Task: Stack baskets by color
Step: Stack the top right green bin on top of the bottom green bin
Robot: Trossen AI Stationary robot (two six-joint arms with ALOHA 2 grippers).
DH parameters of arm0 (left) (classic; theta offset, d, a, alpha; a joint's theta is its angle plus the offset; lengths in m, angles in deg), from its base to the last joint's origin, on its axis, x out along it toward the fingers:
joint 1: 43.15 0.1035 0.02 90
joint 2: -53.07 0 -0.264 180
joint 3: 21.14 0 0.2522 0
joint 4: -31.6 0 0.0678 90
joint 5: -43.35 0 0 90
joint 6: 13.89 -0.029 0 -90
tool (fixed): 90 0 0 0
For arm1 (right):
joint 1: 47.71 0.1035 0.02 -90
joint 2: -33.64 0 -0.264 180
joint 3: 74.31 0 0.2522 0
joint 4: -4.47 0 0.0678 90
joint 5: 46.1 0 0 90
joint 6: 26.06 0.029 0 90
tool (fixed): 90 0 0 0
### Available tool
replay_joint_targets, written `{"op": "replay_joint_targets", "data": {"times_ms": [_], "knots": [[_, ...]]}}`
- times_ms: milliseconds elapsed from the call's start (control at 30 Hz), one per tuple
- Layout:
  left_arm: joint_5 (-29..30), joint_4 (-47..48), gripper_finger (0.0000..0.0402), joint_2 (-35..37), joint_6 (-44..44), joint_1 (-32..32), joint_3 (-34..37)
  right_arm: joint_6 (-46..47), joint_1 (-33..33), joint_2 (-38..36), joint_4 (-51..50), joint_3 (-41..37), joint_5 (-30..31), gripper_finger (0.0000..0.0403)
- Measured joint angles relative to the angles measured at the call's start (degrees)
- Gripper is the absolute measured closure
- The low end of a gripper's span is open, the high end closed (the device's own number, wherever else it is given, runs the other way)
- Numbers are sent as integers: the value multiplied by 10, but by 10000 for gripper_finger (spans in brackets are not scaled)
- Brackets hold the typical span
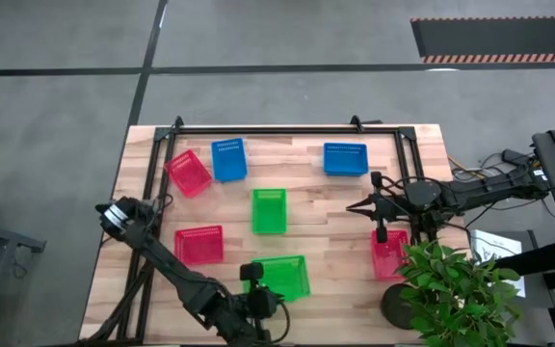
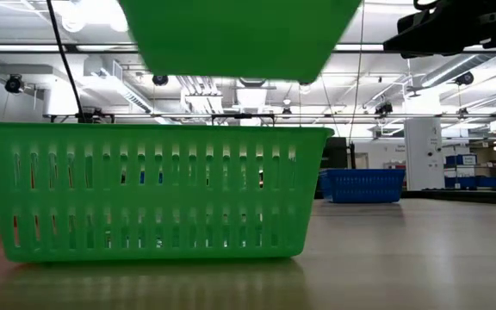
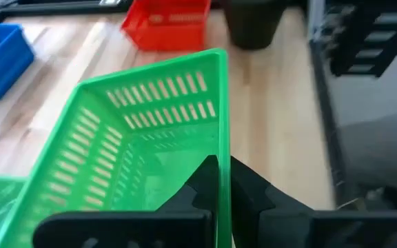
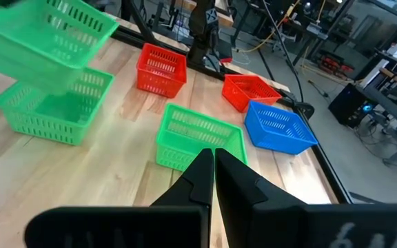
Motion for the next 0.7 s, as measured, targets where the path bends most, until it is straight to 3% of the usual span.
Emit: {"op": "replay_joint_targets", "data": {"times_ms": [233,433,700], "knots": [[10,84,402,-2,3,-13,0,5,0,0,0,-6,0,394],[61,75,402,-23,3,-12,2,6,0,0,1,-10,0,394],[70,56,402,-46,31,-15,3,10,0,0,7,-16,0,394]]}}
